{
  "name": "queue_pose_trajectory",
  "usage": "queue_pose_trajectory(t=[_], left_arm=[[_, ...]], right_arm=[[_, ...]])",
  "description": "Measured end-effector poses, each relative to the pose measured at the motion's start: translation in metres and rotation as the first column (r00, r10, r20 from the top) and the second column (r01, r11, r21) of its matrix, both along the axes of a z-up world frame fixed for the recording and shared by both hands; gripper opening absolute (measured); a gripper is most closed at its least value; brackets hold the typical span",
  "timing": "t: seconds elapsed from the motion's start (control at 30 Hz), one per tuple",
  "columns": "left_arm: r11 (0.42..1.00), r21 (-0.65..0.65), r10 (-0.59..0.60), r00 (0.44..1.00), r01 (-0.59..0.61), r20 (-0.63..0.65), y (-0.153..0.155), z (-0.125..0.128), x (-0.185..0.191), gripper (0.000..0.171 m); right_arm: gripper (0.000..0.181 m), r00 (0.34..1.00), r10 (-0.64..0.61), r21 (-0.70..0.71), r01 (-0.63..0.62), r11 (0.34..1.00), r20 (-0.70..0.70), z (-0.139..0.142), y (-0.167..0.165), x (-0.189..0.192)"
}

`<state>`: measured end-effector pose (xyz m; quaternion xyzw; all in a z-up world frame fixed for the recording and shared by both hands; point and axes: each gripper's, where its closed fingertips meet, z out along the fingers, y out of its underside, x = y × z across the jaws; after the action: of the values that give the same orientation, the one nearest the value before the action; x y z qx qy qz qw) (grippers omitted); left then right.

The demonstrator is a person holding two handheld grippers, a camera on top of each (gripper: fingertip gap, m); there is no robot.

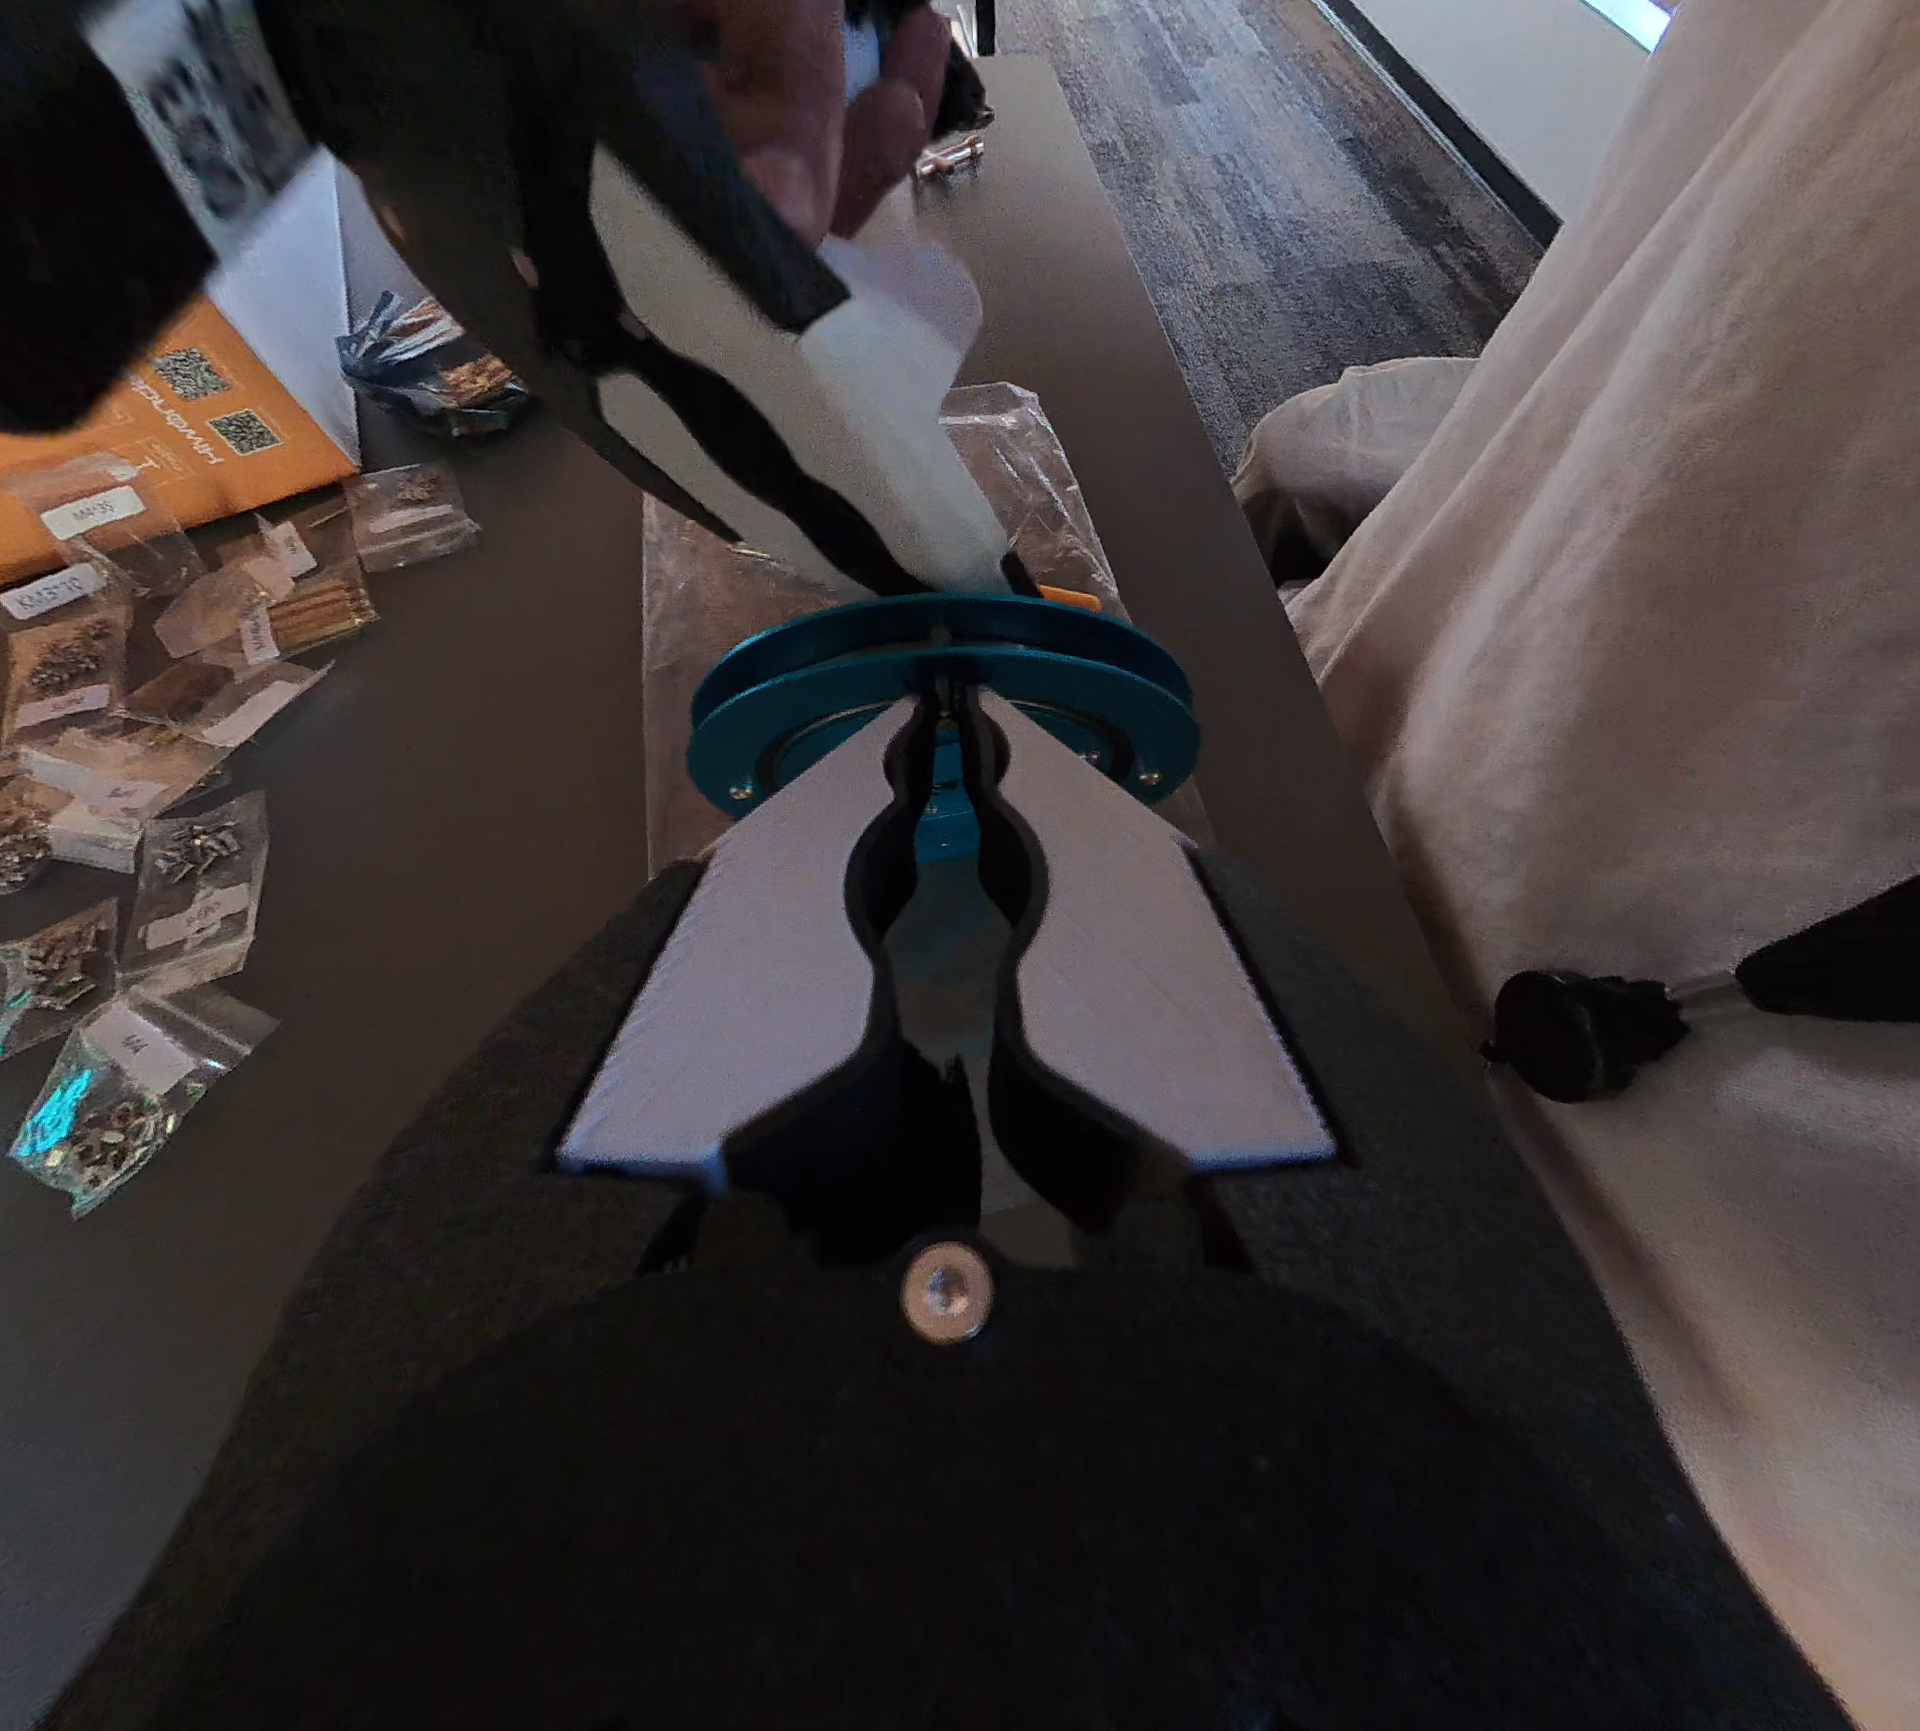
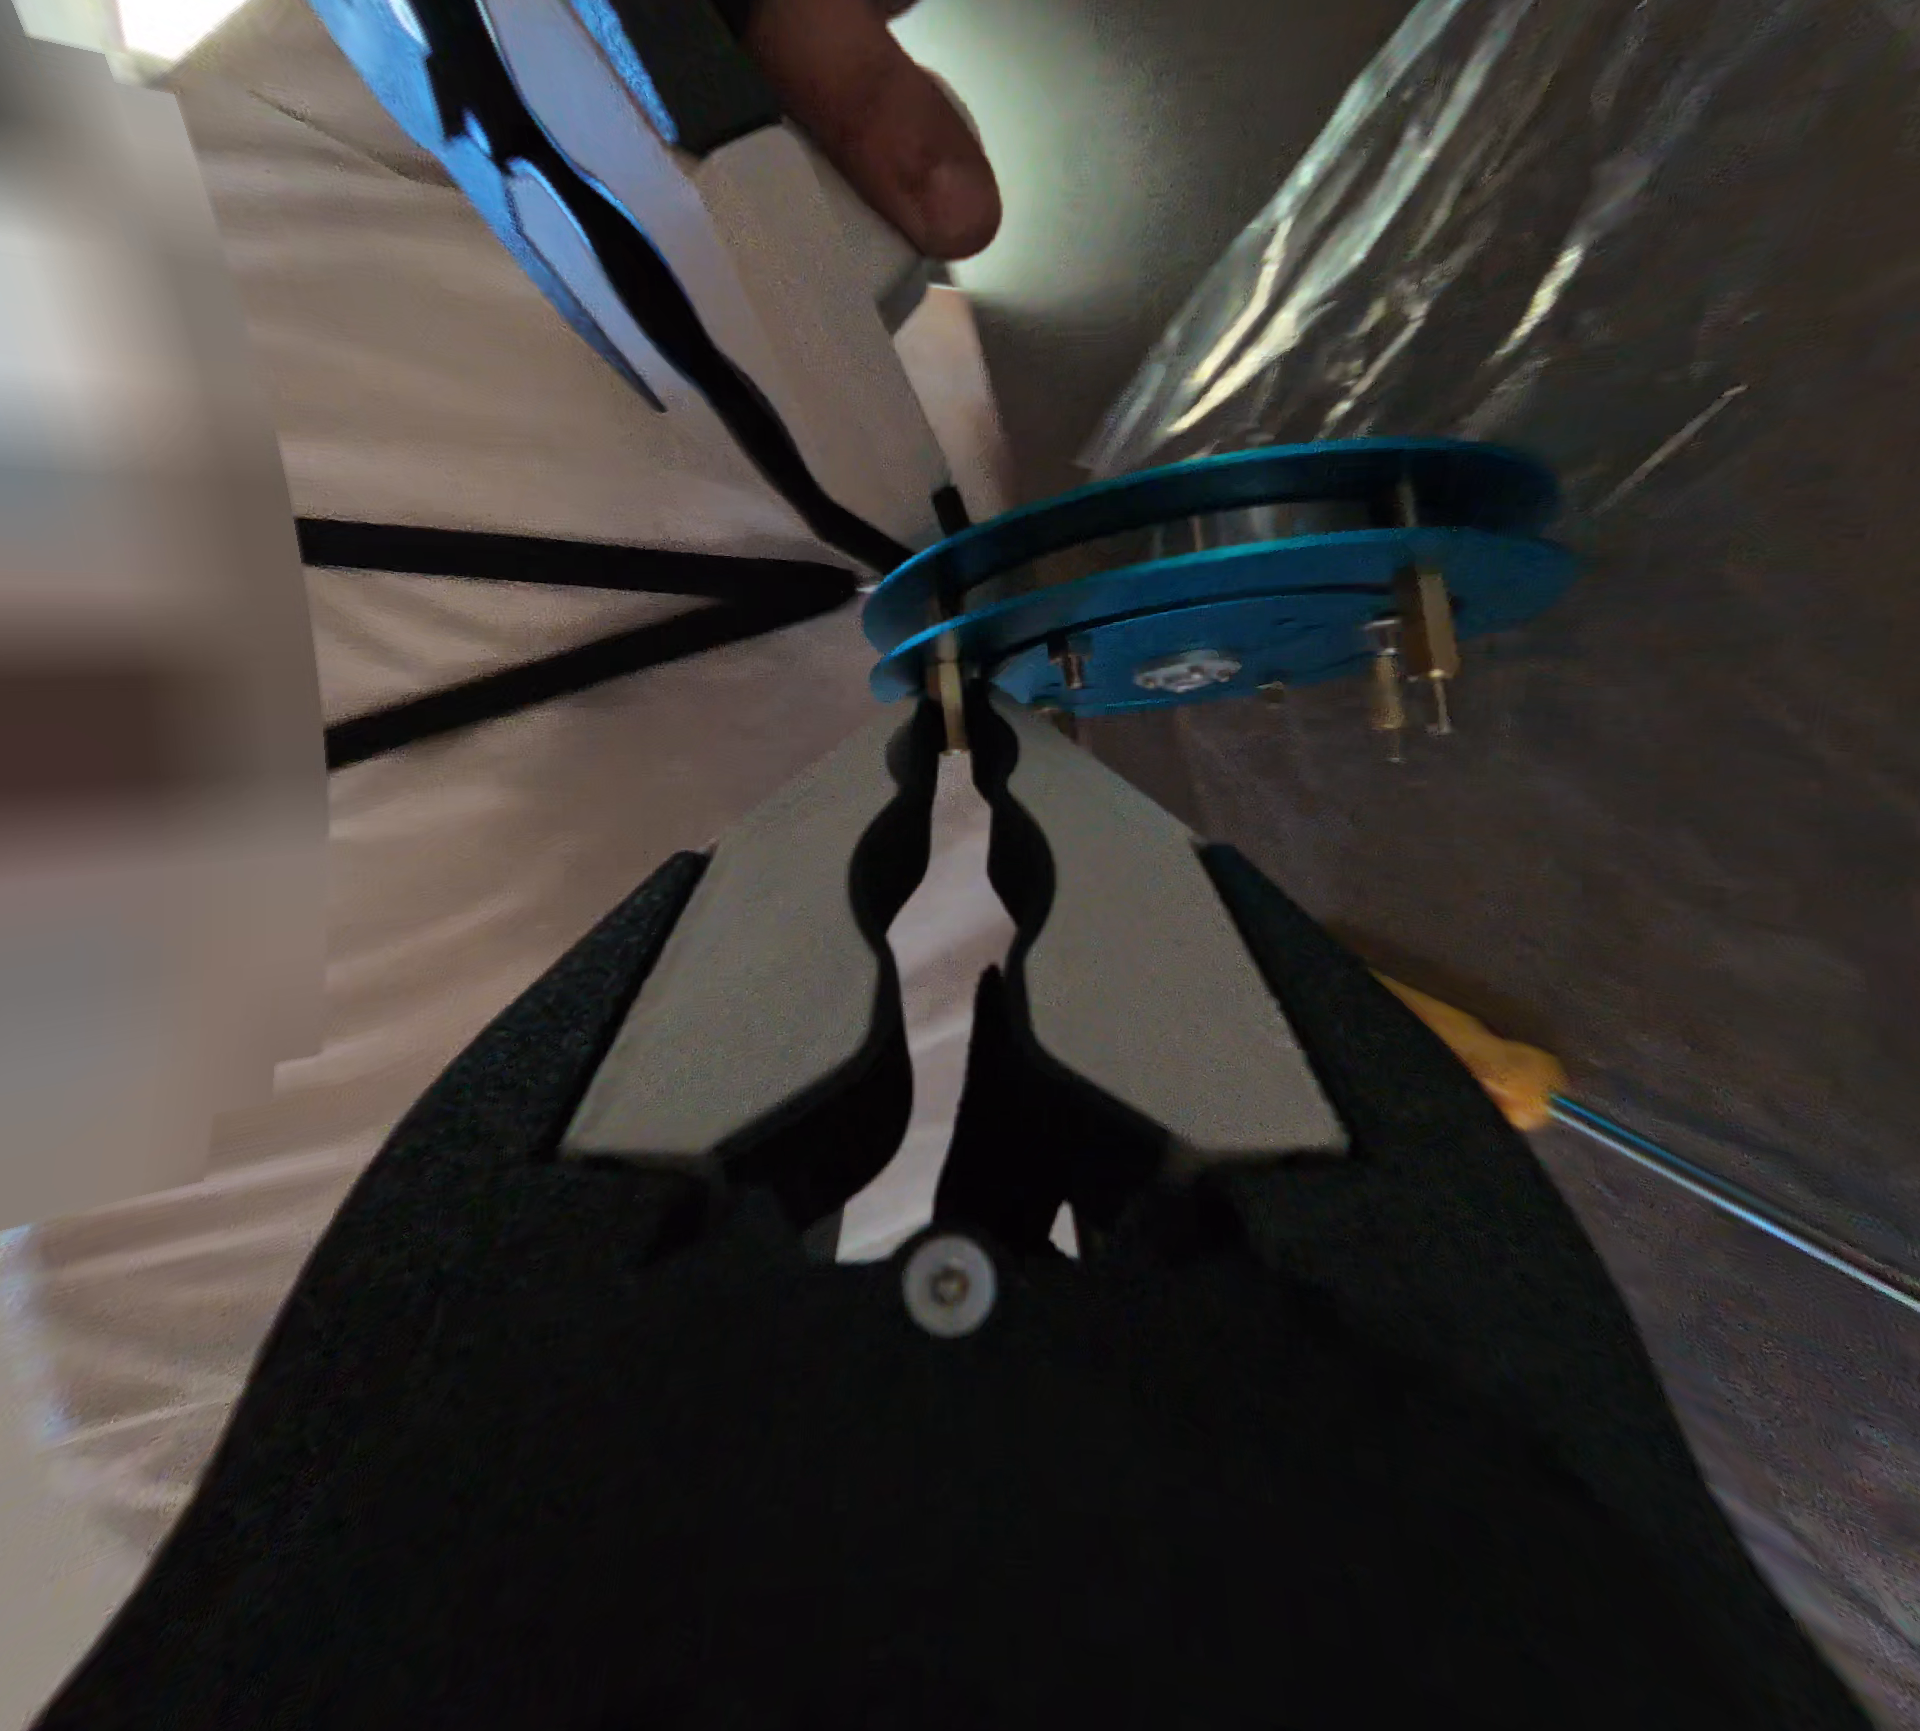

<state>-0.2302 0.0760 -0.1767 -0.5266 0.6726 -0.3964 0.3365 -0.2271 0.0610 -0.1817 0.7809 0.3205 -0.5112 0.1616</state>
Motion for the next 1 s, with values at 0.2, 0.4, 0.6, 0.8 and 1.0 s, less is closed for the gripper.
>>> queue_pose_trajectory(t=[0.2,0.4,0.6,0.8,1.0], left_arm=[[0.999,-0.037,-0.004,1.0,0.004,-0.002,0.001,0.0,0.0,0.004],[0.999,-0.032,-0.002,1.0,0.002,0.001,0.002,0.0,-0.001,0.004],[1.0,-0.013,-0.007,1.0,0.007,0.005,0.002,0.0,0.0,0.003],[0.999,-0.031,-0.017,1.0,0.017,0.0,0.001,-0.001,-0.001,0.004],[0.998,-0.018,-0.057,0.998,0.057,0.004,-0.011,-0.001,-0.001,0.003]], right_arm=[[0.012,0.967,0.158,0.652,-0.252,0.715,0.2,-0.008,0.012,0.006],[0.003,0.904,0.227,0.722,-0.426,0.545,0.362,-0.012,0.015,0.008],[0.003,0.994,-0.094,-0.215,0.079,0.973,-0.062,0.004,-0.002,-0.004],[0.009,0.952,0.188,0.7,-0.304,0.646,0.24,-0.012,0.007,0.003],[0.002,0.909,0.25,0.615,-0.41,0.673,0.333,-0.015,-0.001,0.007]])
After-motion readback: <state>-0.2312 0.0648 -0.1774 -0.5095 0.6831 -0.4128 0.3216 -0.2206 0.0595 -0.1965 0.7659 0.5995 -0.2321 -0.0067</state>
